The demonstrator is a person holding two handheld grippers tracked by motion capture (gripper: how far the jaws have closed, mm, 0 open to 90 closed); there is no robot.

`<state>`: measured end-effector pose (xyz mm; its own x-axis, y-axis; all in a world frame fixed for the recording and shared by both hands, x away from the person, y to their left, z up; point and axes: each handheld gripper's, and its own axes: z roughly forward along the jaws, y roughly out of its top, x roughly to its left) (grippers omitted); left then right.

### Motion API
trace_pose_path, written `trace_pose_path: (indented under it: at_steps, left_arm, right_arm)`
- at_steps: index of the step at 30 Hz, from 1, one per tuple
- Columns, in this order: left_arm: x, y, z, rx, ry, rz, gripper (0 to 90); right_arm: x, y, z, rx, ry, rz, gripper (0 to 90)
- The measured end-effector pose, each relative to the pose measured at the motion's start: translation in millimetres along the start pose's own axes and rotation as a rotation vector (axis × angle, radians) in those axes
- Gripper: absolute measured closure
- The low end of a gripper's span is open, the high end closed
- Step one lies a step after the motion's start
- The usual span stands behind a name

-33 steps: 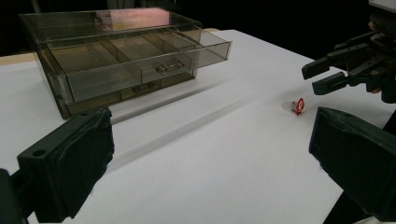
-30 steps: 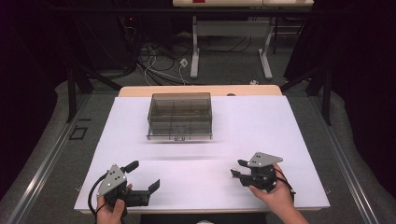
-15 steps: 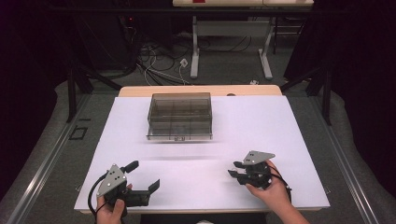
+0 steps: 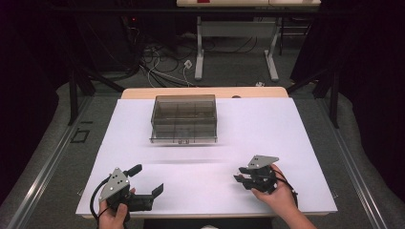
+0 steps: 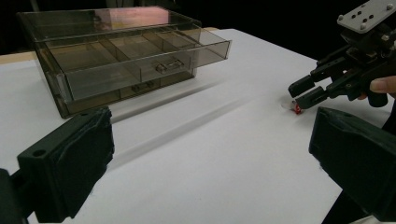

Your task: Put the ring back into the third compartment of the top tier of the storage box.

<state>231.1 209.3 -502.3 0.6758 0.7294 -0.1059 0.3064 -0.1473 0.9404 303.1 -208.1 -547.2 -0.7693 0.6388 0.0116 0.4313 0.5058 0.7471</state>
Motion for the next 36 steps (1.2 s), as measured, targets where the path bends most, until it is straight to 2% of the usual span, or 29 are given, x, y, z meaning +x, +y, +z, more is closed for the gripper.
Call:
trace_pose_path:
  at_steps: [12, 15, 19, 22, 28, 36]
  left_arm:
    - [0.6, -0.1, 0.0, -0.001, 0.003, -0.004, 0.2]
    - [0.6, -0.1, -0.1, -0.001, 0.003, -0.006, 0.2]
    - [0.6, -0.1, 0.0, 0.000, 0.004, -0.005, 0.2]
    - [0.6, -0.1, 0.0, 0.000, 0.003, -0.004, 0.2]
    - [0.6, -0.1, 0.1, 0.001, 0.003, -0.003, 0.2]
    - [0.6, -0.1, 0.0, 0.000, 0.004, -0.005, 0.2]
  right_arm:
    - [-0.8, -1.8, 3.2, 0.040, 0.008, -0.006, 65.6]
    - [-1.3, -2.1, 4.2, 0.033, 0.002, -0.011, 66.6]
    - [-1.4, -2.5, 4.1, 0.050, -0.006, -0.010, 68.7]
    - [-1.6, -3.0, 5.5, 0.033, -0.014, -0.011, 69.5]
    - [-1.6, -2.8, 5.0, 0.049, -0.007, -0.015, 70.6]
    - [-1.6, -3.6, 6.4, 0.039, -0.008, -0.017, 70.9]
